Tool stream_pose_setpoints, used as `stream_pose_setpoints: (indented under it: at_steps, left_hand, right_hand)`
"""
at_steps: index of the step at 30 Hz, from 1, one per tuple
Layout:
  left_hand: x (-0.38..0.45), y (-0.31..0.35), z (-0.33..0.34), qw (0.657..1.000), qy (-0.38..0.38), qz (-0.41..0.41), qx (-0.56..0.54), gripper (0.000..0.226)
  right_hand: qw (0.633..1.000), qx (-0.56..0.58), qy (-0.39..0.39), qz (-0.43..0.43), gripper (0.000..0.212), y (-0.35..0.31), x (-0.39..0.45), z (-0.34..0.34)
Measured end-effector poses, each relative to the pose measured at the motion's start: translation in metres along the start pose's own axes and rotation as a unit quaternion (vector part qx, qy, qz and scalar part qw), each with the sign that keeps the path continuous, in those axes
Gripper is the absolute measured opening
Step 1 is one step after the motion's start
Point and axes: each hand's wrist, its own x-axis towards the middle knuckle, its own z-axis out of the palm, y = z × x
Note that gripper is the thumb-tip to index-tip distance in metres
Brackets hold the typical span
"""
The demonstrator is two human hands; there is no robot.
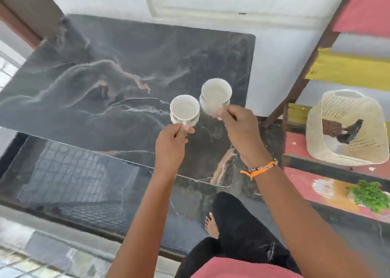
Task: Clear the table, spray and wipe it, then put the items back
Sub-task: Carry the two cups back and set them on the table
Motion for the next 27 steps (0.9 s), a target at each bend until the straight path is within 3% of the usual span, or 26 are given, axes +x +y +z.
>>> stream_pose_setpoints:
  at_steps: [7, 12, 27]
  left_hand:
    - [0.031, -0.023, -0.087, 0.994, 0.110, -0.019, -0.007, 0.035]
    - [0.067, -0.041, -0.133, 0.989, 0.143, -0.023, -0.005, 0.035]
    - [0.237, -0.037, -0.290, 0.992, 0.116, 0.035, 0.029, 0.036]
  right_hand:
    - [0.994, 0.001, -0.087, -0.060, 0.027, -0.044, 0.025, 0.093]
    - [0.988, -0.034, -0.105, -0.104, 0.033, -0.066, 0.043, 0.151]
    - [0.987, -0.083, -0.047, -0.129, 0.037, -0.152, 0.146, 0.312]
